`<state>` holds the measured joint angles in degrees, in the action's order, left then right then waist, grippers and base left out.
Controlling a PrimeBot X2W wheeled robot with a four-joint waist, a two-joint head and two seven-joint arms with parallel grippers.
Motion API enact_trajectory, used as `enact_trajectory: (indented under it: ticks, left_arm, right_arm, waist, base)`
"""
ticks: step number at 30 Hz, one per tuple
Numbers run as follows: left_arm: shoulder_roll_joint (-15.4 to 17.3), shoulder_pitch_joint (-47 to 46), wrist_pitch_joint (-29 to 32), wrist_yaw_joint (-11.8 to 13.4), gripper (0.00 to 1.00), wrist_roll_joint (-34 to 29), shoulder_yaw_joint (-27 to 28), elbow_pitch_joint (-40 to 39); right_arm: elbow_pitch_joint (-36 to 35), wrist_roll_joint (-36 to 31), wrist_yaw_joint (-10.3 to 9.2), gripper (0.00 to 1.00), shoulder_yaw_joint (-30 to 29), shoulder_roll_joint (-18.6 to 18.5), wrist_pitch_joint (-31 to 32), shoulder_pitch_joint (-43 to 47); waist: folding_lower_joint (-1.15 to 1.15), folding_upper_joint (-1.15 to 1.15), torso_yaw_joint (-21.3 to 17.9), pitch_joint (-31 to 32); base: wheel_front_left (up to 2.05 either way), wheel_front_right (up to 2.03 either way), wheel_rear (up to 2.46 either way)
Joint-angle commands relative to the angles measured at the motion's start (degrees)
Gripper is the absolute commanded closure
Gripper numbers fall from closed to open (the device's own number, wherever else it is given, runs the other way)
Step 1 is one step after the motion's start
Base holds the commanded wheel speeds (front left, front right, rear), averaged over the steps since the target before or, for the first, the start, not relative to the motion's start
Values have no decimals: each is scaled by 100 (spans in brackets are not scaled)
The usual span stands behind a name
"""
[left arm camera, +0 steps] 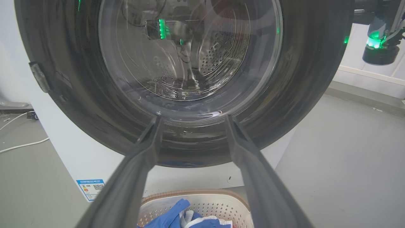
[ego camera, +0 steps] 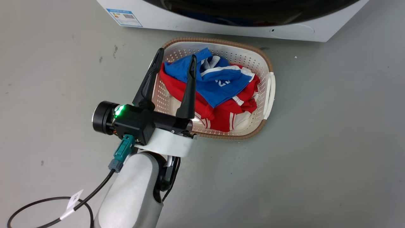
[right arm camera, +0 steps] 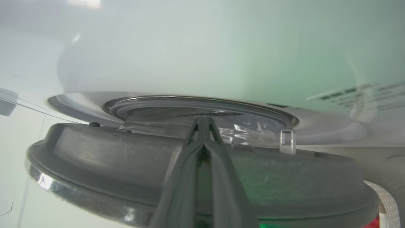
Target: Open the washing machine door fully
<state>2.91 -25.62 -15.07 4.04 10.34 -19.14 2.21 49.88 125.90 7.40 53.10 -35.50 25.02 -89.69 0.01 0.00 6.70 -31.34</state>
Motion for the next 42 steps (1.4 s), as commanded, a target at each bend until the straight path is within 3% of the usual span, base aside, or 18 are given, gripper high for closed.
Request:
enact_trajectory:
  ticks: [1, 15, 30, 42]
  left_arm:
    - [-3, -16, -15, 3, 0, 16, 11, 24]
    - [-2, 300, -15, -78, 0, 39, 86, 267]
    - [-1, 1069, -15, -246, 0, 119, 12, 596]
    - [6, 1612, -15, -337, 0, 90, 165, 799]
  right_arm:
    - [-200, 43, 17, 100, 134, 45, 153, 158]
    - [-1431, 366, 16, 100, 828, -453, 438, 984]
    - [-3511, 742, 17, 100, 1568, -889, -241, 2389]
    - [-4329, 717, 17, 100, 1889, -662, -692, 3103]
  waist:
    - [-1, 0, -24, 58]
    - [-1, 0, -124, 629]
    - [-1, 0, 38, 1756]
    - [-1, 0, 184, 2298]
  base:
    - [0, 0, 0]
    - [0, 0, 0]
    - [0, 0, 0]
    - [0, 0, 0]
